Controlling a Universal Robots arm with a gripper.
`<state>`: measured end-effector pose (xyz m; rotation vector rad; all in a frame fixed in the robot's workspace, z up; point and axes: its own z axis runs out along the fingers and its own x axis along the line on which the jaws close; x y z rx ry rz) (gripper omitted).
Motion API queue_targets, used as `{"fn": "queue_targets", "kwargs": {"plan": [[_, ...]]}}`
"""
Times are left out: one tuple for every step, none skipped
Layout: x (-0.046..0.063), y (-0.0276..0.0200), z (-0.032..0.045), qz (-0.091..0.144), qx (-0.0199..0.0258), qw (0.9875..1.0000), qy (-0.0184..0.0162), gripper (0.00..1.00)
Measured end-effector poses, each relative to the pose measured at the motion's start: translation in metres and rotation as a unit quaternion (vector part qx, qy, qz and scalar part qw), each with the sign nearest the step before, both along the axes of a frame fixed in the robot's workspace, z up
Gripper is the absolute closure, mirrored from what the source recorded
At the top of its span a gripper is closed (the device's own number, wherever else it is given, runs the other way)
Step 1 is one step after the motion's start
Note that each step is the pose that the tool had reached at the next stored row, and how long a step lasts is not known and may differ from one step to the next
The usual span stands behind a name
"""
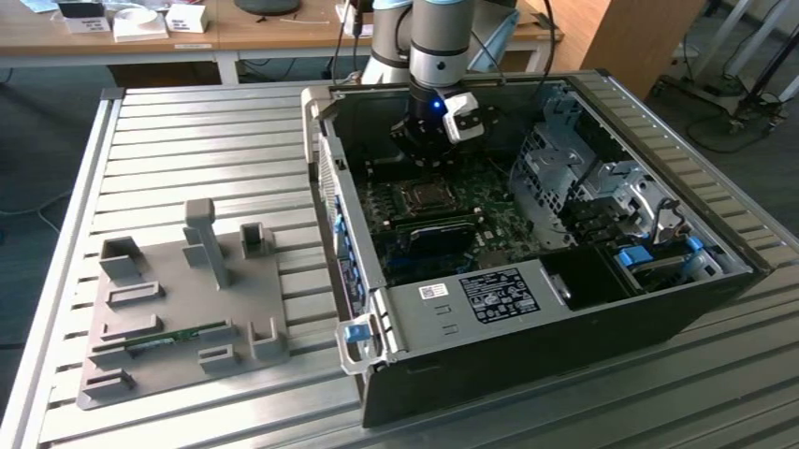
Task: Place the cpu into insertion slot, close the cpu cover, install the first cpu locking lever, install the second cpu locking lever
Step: 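Install the first cpu locking lever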
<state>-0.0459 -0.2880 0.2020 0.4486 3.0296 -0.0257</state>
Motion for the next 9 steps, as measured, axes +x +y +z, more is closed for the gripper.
{"fn": "queue_targets", "kwargs": {"plan": [[0.0, 0.0006, 0.0002, 0.0, -0.0001, 1.0, 0.0, 0.89], [0.0, 0.0013, 0.0004, 0.0, -0.0003, 1.0, 0.0001, 0.89], [-0.0001, 0.0018, 0.0006, 0.0, -0.0004, 1.0, 0.0001, 0.89], [-0.0001, 0.0022, 0.0005, 0.0, -0.0003, 1.0, 0.0001, 0.89], [-0.0001, 0.0023, 0.0005, 0.0, -0.0001, 1.0, 0.0001, 0.89], [-0.0001, 0.0023, 0.0004, 0.0, -0.0001, 1.0, 0.0001, 0.89], [-0.0001, 0.0023, 0.0004, 0.0, -0.0001, 1.0, 0.0001, 0.89], [-0.0001, 0.0023, 0.0004, 0.0, -0.0001, 1.0, 0.0001, 0.89], [-0.0001, 0.0023, 0.0004, 0.0, -0.0001, 1.0, 0.0001, 0.89]]}}
